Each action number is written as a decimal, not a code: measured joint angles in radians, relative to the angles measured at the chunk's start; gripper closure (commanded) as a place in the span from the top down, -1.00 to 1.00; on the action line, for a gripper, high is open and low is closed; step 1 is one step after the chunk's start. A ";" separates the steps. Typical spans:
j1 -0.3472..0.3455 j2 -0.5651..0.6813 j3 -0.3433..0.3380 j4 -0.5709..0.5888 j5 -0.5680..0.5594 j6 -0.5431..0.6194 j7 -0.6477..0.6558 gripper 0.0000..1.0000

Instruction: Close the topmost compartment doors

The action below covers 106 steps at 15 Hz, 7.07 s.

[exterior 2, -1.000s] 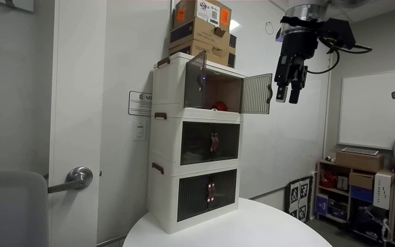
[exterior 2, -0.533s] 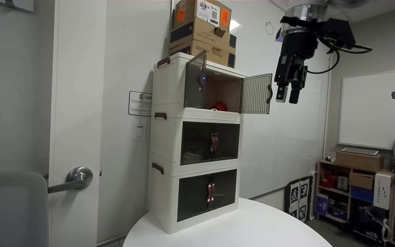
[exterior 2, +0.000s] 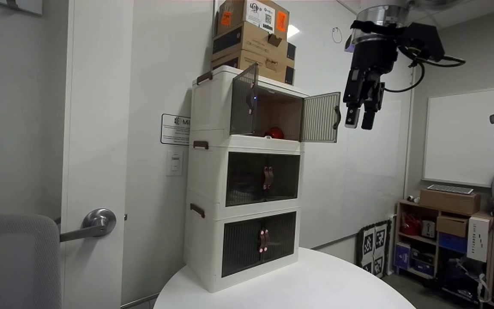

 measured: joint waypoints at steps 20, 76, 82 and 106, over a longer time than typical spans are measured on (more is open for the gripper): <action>-0.026 0.006 0.172 0.092 -0.298 0.154 0.252 1.00; 0.058 0.949 -0.152 1.110 -1.029 0.031 0.748 1.00; -0.074 1.036 -0.167 1.226 -0.895 0.273 0.477 1.00; -0.489 0.657 -0.018 1.163 -0.157 -0.294 -0.440 1.00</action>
